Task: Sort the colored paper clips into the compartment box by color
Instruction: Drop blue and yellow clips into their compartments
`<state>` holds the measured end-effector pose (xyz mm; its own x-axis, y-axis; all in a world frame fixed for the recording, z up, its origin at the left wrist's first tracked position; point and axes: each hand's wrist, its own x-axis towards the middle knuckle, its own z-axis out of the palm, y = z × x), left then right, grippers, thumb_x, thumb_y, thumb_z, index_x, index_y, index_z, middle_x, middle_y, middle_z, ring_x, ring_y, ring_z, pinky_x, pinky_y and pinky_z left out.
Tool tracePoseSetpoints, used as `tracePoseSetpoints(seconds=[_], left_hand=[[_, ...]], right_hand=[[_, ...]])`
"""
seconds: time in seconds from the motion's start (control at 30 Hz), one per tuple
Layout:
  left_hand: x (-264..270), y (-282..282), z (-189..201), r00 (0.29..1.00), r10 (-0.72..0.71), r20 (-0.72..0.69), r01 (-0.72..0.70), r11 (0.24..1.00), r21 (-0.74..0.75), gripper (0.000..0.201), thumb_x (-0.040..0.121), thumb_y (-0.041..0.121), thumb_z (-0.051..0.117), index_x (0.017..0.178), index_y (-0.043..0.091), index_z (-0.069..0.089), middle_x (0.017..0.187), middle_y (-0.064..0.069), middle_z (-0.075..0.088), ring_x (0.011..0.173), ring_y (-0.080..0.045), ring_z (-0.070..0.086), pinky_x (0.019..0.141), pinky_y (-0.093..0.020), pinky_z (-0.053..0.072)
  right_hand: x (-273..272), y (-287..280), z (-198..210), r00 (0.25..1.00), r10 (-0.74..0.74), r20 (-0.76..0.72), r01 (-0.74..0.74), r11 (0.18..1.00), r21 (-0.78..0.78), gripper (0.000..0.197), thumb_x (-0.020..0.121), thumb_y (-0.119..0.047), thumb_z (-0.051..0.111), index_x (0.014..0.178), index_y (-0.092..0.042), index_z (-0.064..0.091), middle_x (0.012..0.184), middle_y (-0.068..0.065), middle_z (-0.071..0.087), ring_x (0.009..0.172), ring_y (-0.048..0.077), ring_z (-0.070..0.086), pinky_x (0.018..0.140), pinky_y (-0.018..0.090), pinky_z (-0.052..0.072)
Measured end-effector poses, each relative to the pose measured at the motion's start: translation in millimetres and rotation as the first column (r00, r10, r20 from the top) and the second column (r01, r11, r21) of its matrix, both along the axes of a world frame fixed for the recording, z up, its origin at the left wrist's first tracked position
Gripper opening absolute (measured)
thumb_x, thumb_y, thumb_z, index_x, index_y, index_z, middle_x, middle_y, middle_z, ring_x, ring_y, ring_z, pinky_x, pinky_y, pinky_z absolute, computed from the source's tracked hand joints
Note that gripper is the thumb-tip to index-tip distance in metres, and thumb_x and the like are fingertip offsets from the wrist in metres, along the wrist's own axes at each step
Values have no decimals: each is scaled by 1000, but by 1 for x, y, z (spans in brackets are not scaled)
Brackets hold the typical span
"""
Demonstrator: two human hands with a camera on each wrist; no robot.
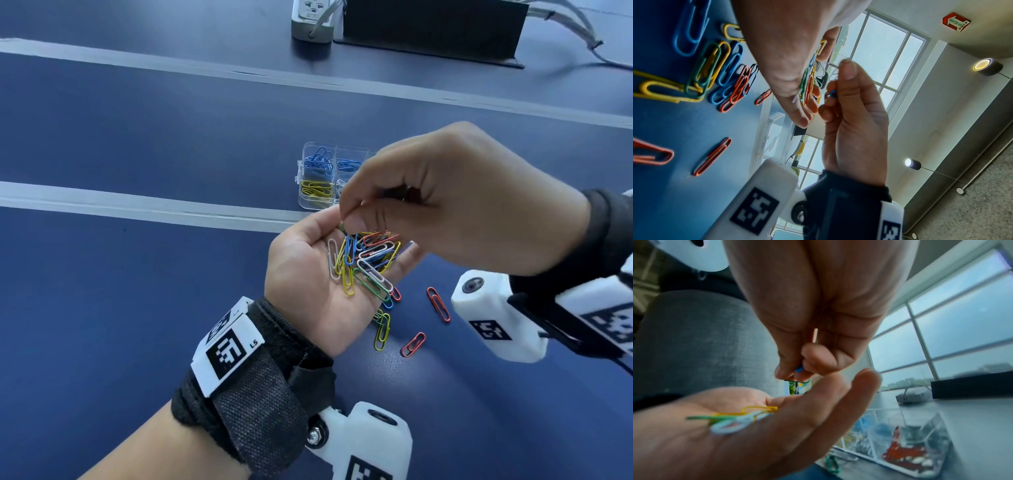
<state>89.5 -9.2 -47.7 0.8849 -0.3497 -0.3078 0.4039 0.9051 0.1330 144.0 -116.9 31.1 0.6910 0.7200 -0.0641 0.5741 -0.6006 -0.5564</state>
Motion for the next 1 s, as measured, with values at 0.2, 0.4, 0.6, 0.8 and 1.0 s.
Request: tracePoseSetpoints(seconds=[0.2, 0.4, 0.6, 0.8, 1.0], left_hand=[[0, 1, -1, 1000, -15, 13, 15, 1000, -25, 38, 93, 24, 27, 113, 6, 55, 105, -15, 60, 100, -30, 60, 90, -49, 48], [1, 1, -2, 1000, 7, -18, -7, 1000, -8, 35, 95, 22, 28, 108, 6, 55, 112, -15, 60, 108, -31, 59, 91, -48, 49], [0, 0, -3, 999, 37, -21, -38, 998, -42, 58, 96, 21, 23, 53, 7, 59, 51, -2, 51, 40, -14, 51, 48, -18, 46], [1, 0, -4, 996, 59, -67, -65, 994, -89, 50, 95, 19, 28, 56, 5, 55, 55, -4, 51, 43, -14, 51, 50, -17, 46], [1, 2, -4, 997, 41, -63, -44, 998, -53, 40, 94, 22, 29, 110, 1, 60, 116, -22, 63, 103, -34, 63, 91, -51, 48]], right_hand=[[4, -4, -6, 981, -99, -170, 106, 994, 31, 7, 83, -18, 67, 82, -19, 74, 71, 1, 69, 63, 17, 68, 62, 39, 58], [3, -7, 0, 998, 18, -55, -20, 999, -33, 10, 81, -26, 67, 87, -29, 74, 73, -2, 69, 67, 14, 65, 65, 34, 55], [-5, 2, -3, 970, 228, 87, -194, 936, -294, 21, 74, -39, 59, 84, -28, 74, 74, 1, 70, 73, 24, 65, 66, 36, 51], [-5, 5, -3, 969, 198, 148, -153, 950, -272, 21, 74, -37, 56, 77, -25, 73, 67, -3, 65, 63, 19, 59, 62, 33, 47], [1, -5, 7, 975, -78, -207, 99, 991, 94, 8, 80, -22, 70, 77, -16, 69, 70, 5, 70, 55, 15, 63, 55, 33, 55]])
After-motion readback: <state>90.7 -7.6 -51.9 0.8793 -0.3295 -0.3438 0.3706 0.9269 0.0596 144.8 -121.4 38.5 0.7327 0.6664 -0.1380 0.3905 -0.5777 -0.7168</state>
